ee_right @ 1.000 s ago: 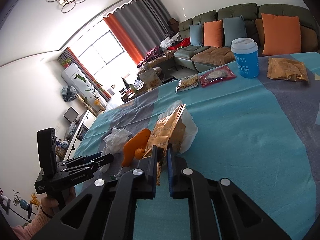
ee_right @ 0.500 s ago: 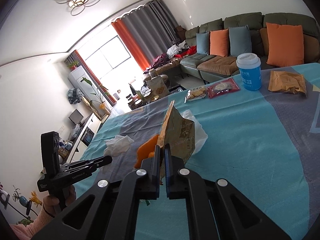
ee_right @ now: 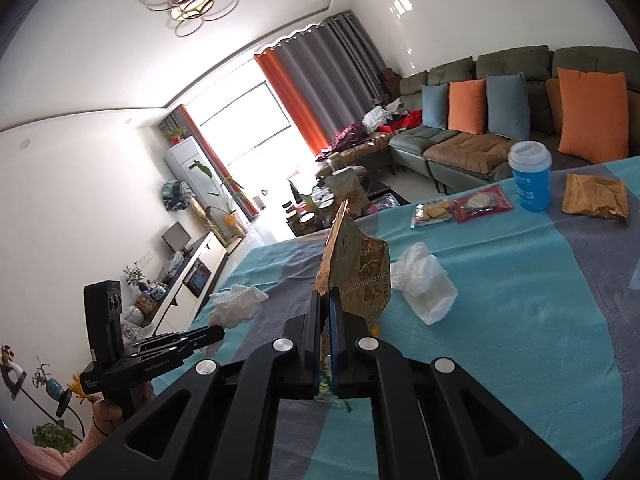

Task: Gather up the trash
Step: 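Carry the tissue and gold wrapper over the teal bin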

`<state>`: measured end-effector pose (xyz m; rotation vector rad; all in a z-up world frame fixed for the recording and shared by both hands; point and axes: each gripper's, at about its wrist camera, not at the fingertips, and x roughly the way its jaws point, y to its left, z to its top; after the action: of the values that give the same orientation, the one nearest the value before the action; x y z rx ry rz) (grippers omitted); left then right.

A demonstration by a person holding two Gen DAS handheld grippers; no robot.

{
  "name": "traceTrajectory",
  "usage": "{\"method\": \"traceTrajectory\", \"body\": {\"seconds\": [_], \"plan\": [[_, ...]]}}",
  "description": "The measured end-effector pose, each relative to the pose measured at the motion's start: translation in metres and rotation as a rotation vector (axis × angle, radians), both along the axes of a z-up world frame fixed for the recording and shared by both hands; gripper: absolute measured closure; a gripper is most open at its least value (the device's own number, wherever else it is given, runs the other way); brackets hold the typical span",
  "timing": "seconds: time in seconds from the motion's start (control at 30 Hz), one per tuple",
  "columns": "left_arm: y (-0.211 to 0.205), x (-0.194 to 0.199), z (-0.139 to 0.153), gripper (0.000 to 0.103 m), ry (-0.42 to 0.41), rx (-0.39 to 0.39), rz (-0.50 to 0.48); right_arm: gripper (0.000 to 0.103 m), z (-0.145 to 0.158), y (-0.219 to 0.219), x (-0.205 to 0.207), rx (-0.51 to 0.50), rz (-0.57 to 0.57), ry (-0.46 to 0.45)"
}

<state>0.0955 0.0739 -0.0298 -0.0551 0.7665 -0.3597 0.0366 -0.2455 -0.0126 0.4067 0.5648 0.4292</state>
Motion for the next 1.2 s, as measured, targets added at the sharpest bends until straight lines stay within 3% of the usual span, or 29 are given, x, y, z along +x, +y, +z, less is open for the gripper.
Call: {"method": "traceTrajectory", "body": {"seconds": [0.6,1.2], "plan": [[0.044,-0.043,0.010,0.090,-0.017,0.007,0.080,0.100,-0.013,0.072,0.004,0.051,0.204,0.032],[0.072,-0.063,0.013,0.090,-0.019,0.014,0.145,0.100,-0.020,0.112,0.009,0.065,0.308,0.067]]}}
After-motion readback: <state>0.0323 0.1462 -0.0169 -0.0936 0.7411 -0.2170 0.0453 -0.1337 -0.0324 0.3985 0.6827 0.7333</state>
